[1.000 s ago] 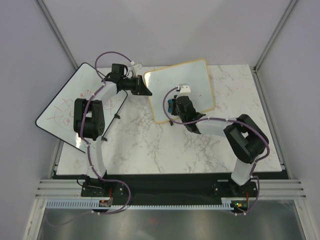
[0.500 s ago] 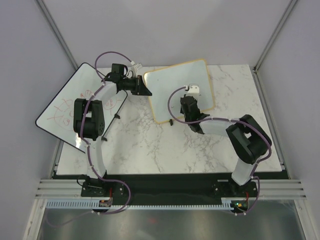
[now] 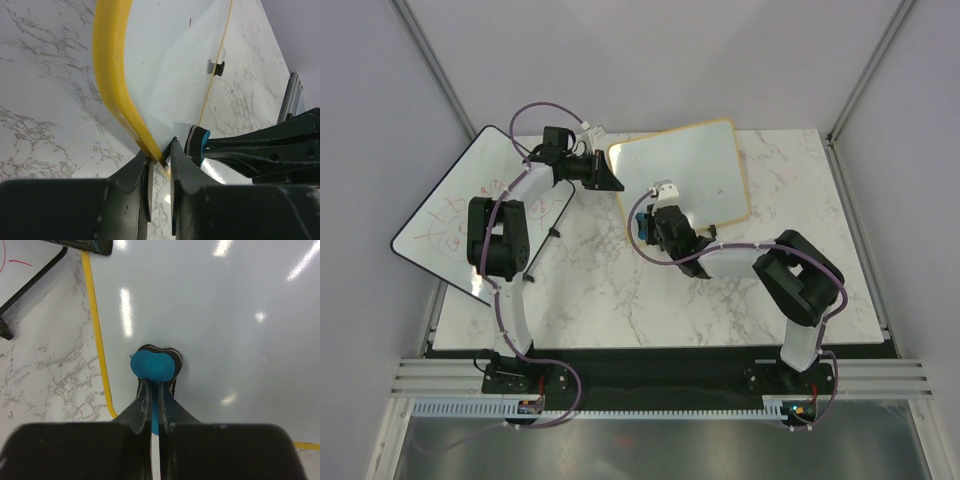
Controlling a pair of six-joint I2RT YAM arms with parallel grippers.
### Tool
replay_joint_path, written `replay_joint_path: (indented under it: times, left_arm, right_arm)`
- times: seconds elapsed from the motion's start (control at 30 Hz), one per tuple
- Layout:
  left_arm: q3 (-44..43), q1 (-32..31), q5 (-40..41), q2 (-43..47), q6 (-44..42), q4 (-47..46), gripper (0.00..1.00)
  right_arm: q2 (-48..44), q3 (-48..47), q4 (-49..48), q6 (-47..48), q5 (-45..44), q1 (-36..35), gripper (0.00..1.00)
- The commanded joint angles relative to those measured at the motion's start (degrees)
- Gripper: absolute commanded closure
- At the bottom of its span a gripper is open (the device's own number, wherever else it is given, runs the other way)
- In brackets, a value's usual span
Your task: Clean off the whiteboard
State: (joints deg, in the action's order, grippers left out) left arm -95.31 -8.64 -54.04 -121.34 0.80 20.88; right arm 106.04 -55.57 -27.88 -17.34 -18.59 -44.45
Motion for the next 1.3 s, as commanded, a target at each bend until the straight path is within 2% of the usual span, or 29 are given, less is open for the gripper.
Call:
replay_joint_path:
  times: [0.0, 0.1, 0.23, 0.43, 0.57, 0.7, 1.0, 1.13, 1.2, 1.27]
  left_arm:
    - [-1.2, -0.76, 6.05, 0.58, -8.0, 0.65, 0.98]
    - [-1.2, -0.76, 6.14, 0.58, -8.09, 0.65, 0.98]
    - [-1.98, -0.76, 5.97, 0.23, -7.48, 0.82, 0.98]
    - [-1.9, -0.76, 6.58, 0.4, -8.88, 1.61, 0.98]
    - [-1.72, -0.76, 6.93, 0.49, -9.06, 1.7, 0.98]
    - [-1.81, -0.76, 6.49, 0.58, -8.88, 1.79, 0.98]
    - [-1.9, -0.76, 6.84, 0.66, -8.97, 1.79, 0.98]
    - [-1.81, -0.76, 6.76, 0.58, -8.97, 1.79, 0.98]
    - [-2.07, -0.76, 6.84, 0.58, -9.06, 1.7, 0.98]
    - [-2.07, -0.67, 6.84, 0.58, -8.97, 1.7, 0.98]
  right_arm:
    - [0.58, 0.9, 6.96, -2.34, -8.37, 5.24, 1.0]
    - [-2.41, 4.58, 7.84, -4.01, -13.21, 10.07, 1.0]
    - [-5.93, 8.28, 5.39, -3.31, -15.42, 14.29, 1.0]
    - [-5.76, 4.51, 4.15, -2.08, -12.18, 20.44, 1.0]
    - [-3.83, 1.79, 3.53, 0.29, -13.58, 22.29, 1.0]
    - [-2.24, 1.17, 3.45, -3.48, -9.63, 26.16, 1.0]
    - [-3.47, 3.8, 2.04, -5.51, -10.33, 28.1, 1.0]
    - [-3.3, 4.07, 0.21, -5.95, -5.6, 26.61, 1.0]
    - [-2.77, 3.72, -1.9, -3.06, -3.05, 24.42, 1.0]
    - [-1.72, 1.27, -4.37, 1.49, 4.93, 20.29, 1.0]
